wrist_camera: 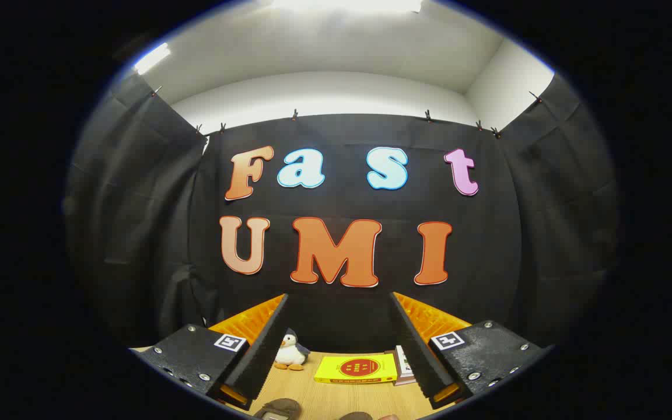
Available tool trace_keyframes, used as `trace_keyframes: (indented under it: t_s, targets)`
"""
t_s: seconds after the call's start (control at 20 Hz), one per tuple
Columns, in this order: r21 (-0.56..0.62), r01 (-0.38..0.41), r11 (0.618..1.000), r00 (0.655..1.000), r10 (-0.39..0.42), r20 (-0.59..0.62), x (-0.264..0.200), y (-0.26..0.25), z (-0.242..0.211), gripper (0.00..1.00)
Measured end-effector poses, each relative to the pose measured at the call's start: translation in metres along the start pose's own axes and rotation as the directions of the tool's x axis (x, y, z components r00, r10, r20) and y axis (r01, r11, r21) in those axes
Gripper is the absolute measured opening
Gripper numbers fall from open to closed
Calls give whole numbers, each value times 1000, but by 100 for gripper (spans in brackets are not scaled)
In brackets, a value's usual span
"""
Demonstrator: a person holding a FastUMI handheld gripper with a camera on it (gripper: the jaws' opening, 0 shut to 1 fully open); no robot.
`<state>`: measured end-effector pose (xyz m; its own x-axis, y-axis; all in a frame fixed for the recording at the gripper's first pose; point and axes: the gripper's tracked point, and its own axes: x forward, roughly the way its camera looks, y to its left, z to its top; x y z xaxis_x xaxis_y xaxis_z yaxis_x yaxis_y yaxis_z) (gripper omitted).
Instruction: Open the storage box then place both shoes into the box .Put the left shoe in first, then the right shoe, with the right side of both shoes facing outward in a uniform manner.
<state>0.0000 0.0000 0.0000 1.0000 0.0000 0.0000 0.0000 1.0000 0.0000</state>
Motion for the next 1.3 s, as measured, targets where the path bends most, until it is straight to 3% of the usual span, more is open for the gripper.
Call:
trace_keyframes:
  t_s: [0.7, 1.3]
  targets:
    - [-15, -69, 997, 998, 69, -5, 4, 26, -7, 99]
    - [19, -80, 997, 996, 81, -35, 7, 28, -20, 99]
